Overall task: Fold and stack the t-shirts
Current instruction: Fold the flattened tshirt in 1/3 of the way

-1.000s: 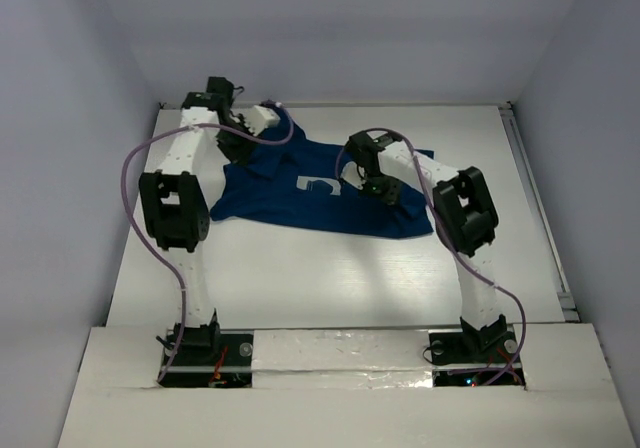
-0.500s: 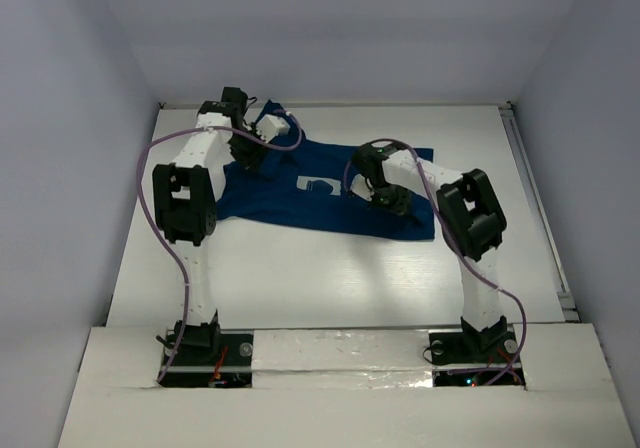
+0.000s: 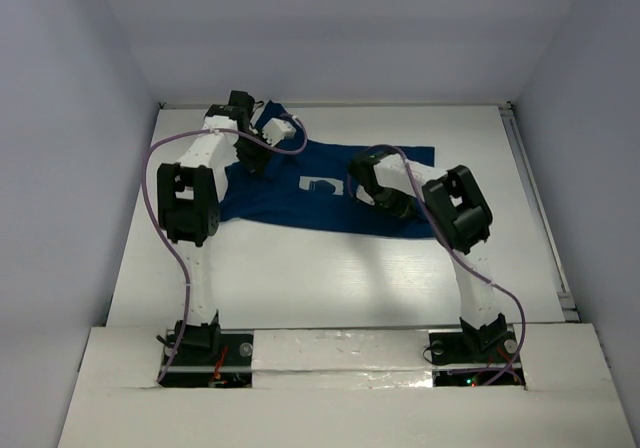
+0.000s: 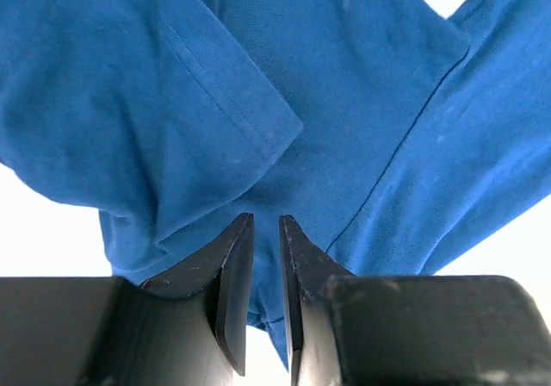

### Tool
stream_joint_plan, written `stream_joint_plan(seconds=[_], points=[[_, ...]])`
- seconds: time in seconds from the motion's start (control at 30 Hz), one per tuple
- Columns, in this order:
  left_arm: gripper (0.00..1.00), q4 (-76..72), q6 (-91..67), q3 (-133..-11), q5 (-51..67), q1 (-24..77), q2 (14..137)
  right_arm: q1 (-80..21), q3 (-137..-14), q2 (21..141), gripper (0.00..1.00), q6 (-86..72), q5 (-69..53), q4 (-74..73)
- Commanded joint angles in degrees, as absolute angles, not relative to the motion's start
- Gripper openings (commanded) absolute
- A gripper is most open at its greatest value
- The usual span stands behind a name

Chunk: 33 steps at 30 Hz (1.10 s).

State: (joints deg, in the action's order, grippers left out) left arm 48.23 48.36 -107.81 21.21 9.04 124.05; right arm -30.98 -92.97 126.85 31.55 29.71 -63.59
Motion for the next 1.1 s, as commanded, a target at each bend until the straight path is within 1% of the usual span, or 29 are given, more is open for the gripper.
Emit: stream_joint_plan(seconds=[0.0,0.1,0.23,0.7,0.83,0.93,0.97,1.0,1.07], points=[[0.15,47.4,48.3,-105.5,22.3,9.1,121.6,-31.1,-95.6,128.4,0.11,29.7,34.6,-62.4],[0.14,47.2,48.4,-104.9,22.2,9.1,121.6,-31.1,-96.3,129.5,0.17,29.4,35.2,-62.5],[0.12,47.0,48.6,-104.7,22.3,9.1,121.4,-31.1,-96.7,129.7,0.21,29.8,36.2,-61.9],[0.11,46.7,48.5,-104.4,22.1,9.1,121.8,-30.5,-100.6,130.9,0.2,29.9,38.6,-60.0],[0.11,46.8,48.6,-103.8,22.2,9.1,121.4,-30.0,-100.4,131.5,0.24,29.7,40.0,-59.3],[0.11,46.8,48.8,-103.4,22.1,9.1,120.9,-30.0,-100.4,132.2,0.3,29.8,41.2,-58.9],[0.1,46.9,48.8,-103.2,22.0,9.1,120.7,-30.0,-100.3,132.4,0.3,29.8,41.6,-58.6],[0.1,47.0,48.8,-103.1,22.0,9.1,120.6,-30.0,-100.3,132.5,0.34,29.8,42.1,-58.5],[0.11,47.1,49.0,-102.7,21.9,9.1,120.4,-29.4,-100.0,132.6,0.36,29.9,42.7,-58.3]])
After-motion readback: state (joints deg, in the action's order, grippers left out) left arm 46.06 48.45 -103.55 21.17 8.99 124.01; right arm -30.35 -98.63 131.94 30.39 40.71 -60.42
